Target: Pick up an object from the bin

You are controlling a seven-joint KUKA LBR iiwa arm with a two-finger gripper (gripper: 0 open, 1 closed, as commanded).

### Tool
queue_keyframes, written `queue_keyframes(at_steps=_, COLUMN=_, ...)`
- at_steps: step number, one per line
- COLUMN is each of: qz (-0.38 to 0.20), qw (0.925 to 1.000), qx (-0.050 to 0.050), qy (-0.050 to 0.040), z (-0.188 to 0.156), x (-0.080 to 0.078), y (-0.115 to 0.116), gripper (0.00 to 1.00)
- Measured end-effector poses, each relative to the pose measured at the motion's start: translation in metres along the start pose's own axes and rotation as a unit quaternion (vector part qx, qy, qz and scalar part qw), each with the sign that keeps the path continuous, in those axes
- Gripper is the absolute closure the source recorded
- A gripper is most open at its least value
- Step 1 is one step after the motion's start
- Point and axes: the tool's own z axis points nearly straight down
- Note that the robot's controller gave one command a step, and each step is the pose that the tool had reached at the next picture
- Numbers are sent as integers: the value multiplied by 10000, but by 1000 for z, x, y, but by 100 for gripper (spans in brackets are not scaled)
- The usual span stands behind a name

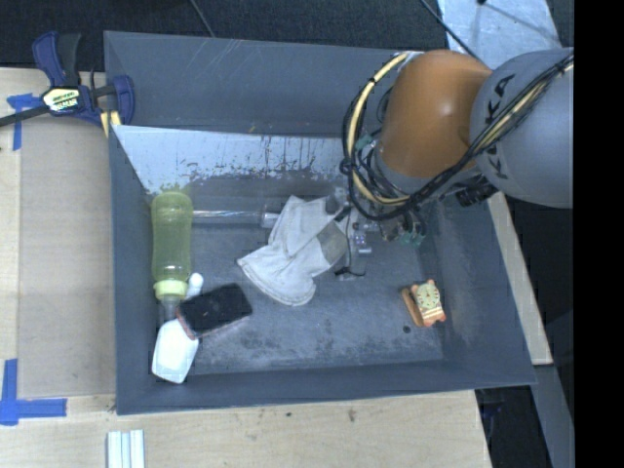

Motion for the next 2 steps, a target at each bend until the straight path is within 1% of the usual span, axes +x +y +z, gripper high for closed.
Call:
queue_keyframes(at_steps=1, qz=1, qw=10000, qx=0, qy=-40, z=-5, x=-2, y=0, gripper=0)
queue_keyframes(at_steps=2, qz=-120, qw=9999, qx=5, qy=-83, z=37, x=1, y=11, gripper=0)
